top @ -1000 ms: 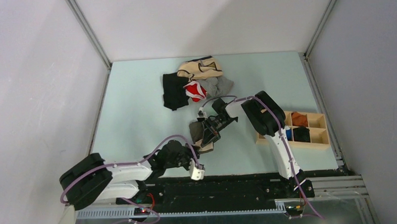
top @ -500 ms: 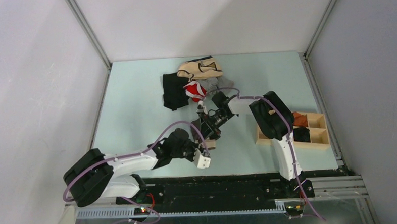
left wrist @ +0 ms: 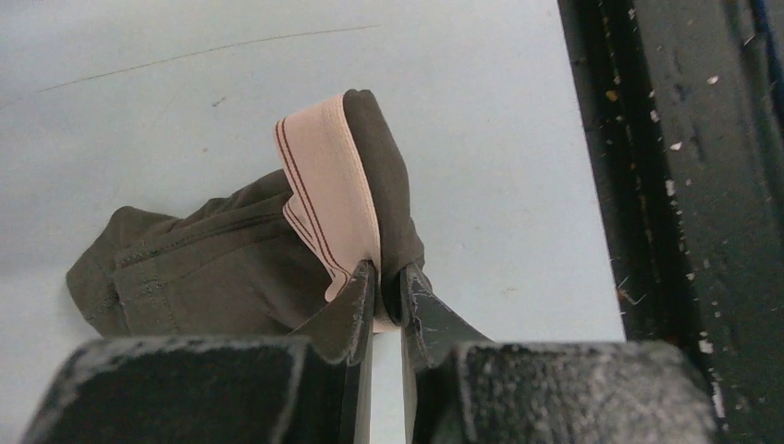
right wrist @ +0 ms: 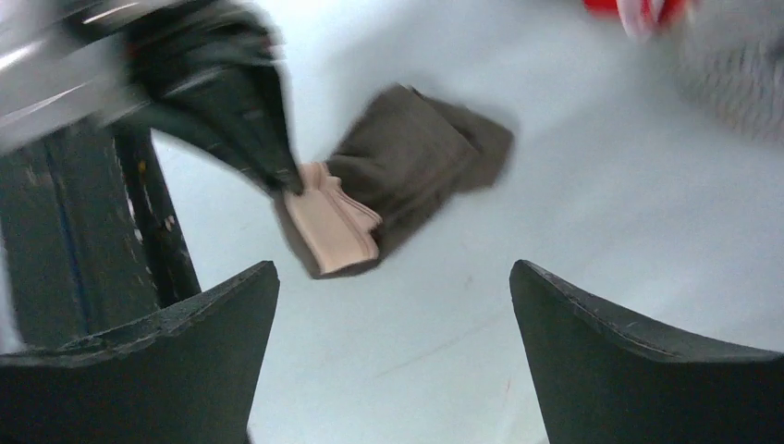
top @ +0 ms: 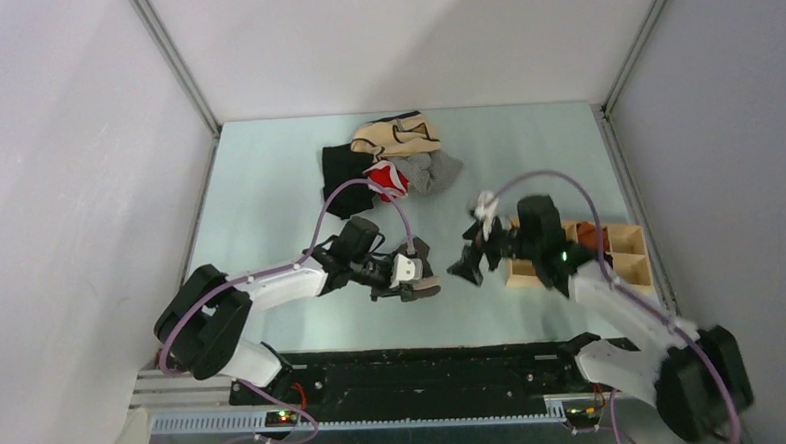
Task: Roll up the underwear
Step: Roll the underwear to the center of the board.
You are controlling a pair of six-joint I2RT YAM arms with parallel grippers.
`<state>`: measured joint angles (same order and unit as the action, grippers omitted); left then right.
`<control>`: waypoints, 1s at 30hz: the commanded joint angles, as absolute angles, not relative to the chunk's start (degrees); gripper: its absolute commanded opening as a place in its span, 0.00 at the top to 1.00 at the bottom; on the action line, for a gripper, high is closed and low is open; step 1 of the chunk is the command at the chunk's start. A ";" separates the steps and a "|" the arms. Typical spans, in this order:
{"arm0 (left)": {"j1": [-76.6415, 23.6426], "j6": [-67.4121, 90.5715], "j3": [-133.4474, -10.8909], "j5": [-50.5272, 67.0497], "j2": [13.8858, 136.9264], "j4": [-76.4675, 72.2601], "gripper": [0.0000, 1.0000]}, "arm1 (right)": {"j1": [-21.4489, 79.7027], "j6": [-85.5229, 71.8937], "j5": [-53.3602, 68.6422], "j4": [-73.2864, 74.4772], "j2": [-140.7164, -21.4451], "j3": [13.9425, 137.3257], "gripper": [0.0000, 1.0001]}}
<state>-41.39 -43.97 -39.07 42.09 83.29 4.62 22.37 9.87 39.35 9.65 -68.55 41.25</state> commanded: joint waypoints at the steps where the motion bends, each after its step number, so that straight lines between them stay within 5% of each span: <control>1: -40.67 -34.96 -38.62 49.04 83.79 0.46 1.00 | 33.85 33.87 28.53 -11.10 -61.13 26.09 0.01; 6: -40.10 -34.16 -37.57 49.43 83.88 1.32 1.00 | 41.29 39.42 30.65 -12.93 -65.59 25.84 0.12; 18: -38.38 -33.33 -37.35 49.94 83.91 3.26 1.00 | 47.92 43.78 30.92 -17.52 -74.40 27.51 0.19; 30: -34.73 -31.57 -39.75 50.62 84.29 11.59 1.00 | 46.92 40.57 40.24 3.02 -87.13 42.82 0.84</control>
